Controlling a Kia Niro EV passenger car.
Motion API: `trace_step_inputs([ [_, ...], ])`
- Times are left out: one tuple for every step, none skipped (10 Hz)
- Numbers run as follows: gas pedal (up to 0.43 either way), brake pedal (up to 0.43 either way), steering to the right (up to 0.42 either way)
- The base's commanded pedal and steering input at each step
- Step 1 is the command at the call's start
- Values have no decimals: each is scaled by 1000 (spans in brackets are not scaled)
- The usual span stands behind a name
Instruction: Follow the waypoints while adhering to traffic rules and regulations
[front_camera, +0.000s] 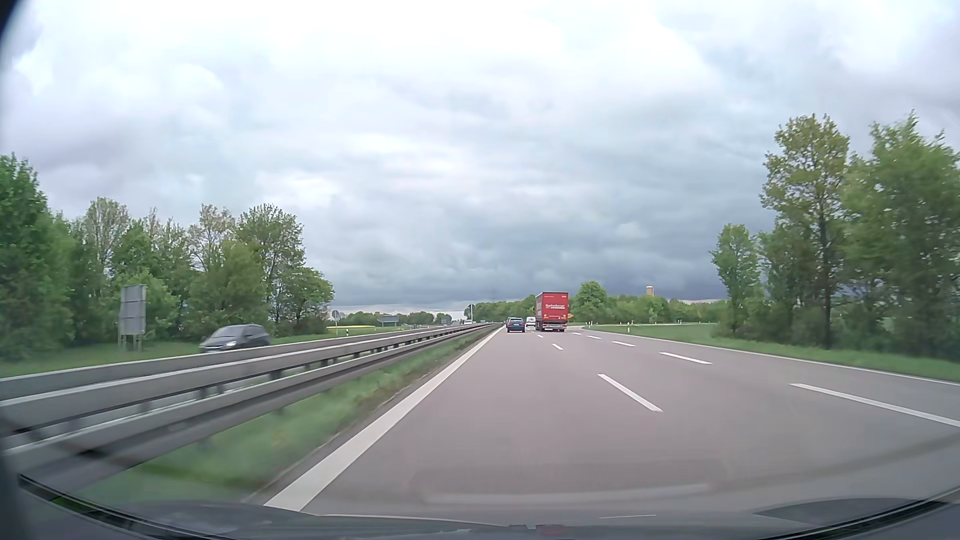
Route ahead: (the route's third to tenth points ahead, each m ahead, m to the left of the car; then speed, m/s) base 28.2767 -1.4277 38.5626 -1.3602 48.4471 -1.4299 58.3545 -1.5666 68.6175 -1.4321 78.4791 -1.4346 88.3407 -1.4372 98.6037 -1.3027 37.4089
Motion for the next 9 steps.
trace_step_inputs([
  [331,12,0],
  [331,12,0],
  [331,12,0],
  [331,12,0],
  [331,12,0],
  [331,12,-2],
  [331,12,-4],
  [331,12,-4],
  [331,12,-3],
])
